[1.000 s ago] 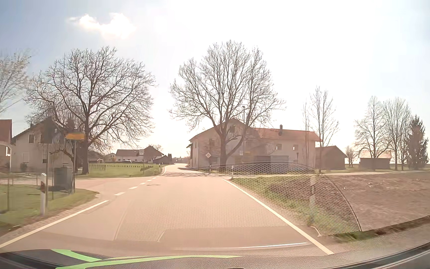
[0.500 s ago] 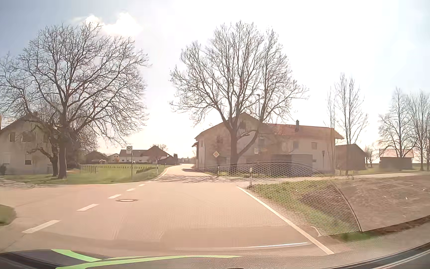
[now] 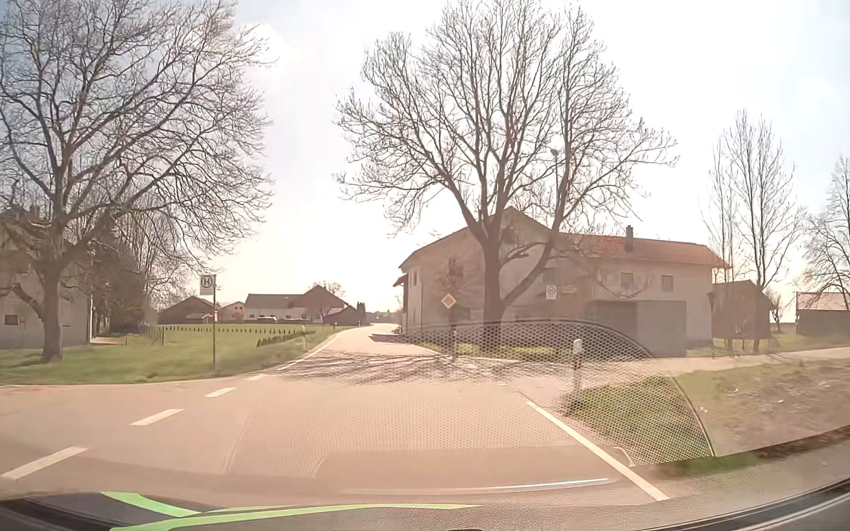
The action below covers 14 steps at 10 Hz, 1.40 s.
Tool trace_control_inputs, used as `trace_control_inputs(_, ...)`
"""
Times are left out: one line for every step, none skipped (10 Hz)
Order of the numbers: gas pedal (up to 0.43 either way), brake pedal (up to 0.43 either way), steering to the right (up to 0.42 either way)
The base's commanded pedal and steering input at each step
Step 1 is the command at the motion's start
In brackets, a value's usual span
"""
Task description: Follow the waypoints while adhering to traffic rules and regulations
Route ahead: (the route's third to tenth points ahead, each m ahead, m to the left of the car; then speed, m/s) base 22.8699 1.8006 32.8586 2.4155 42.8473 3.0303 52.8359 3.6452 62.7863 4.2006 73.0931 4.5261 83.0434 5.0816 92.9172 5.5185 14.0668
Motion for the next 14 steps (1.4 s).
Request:
trace_control_inputs(0.138, 0.0, -0.021)
trace_control_inputs(0.138, 0.0, -0.021)
trace_control_inputs(0.138, 0.0, -0.02)
trace_control_inputs(0.138, 0.0, -0.02)
trace_control_inputs(0.138, 0.0, -0.019)
trace_control_inputs(0.138, 0.0, -0.019)
trace_control_inputs(0.138, 0.0, -0.018)
trace_control_inputs(0.138, 0.0, -0.016)
trace_control_inputs(0.138, 0.0, -0.015)
trace_control_inputs(0.138, 0.0, -0.013)
trace_control_inputs(0.138, 0.0, -0.012)
trace_control_inputs(0.138, 0.0, -0.011)
trace_control_inputs(0.138, 0.0, -0.011)
trace_control_inputs(0.138, 0.0, -0.01)
